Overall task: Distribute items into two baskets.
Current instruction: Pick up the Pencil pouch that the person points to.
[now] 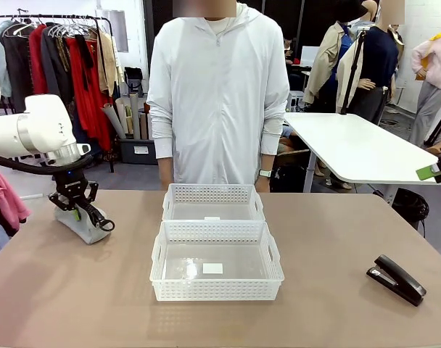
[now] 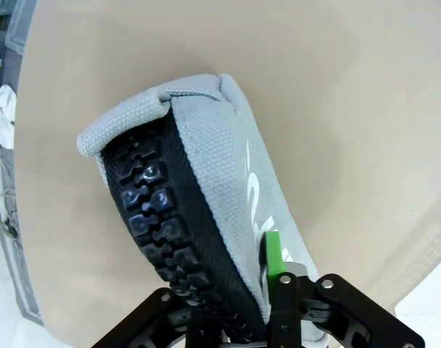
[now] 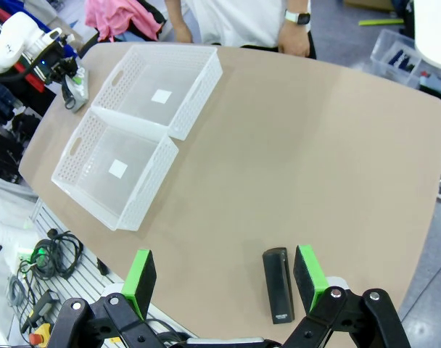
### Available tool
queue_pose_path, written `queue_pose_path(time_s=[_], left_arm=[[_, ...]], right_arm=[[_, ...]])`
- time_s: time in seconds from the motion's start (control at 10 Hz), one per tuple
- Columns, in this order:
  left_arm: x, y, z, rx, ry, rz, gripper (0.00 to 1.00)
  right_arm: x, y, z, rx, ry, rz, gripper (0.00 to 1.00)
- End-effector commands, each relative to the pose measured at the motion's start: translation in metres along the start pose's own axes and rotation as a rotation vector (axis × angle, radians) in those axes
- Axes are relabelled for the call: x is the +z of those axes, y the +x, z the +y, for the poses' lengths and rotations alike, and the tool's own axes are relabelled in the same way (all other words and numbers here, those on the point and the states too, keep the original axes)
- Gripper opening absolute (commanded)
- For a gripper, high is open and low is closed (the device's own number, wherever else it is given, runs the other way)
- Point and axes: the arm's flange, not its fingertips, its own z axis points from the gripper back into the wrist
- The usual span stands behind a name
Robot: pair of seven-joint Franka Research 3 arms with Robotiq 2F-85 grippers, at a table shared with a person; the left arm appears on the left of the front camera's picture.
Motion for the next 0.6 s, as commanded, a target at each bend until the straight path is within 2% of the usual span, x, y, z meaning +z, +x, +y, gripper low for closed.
queue_pose_path(time_s=[0.0, 0.5], left_arm=[[-0.0008, -0.0016, 0.0020, 0.000, -0.009, 0.003, 0.00], [0.0000, 0.0000, 0.0000, 0.000, 0.000, 0.000, 0.00]], right_arm=[[-0.0004, -0.0008, 0.0005, 0.012, 0.020, -0.020, 1.00], [-0.0004, -0.0008, 0.0005, 0.012, 0.020, -0.020, 1.00]])
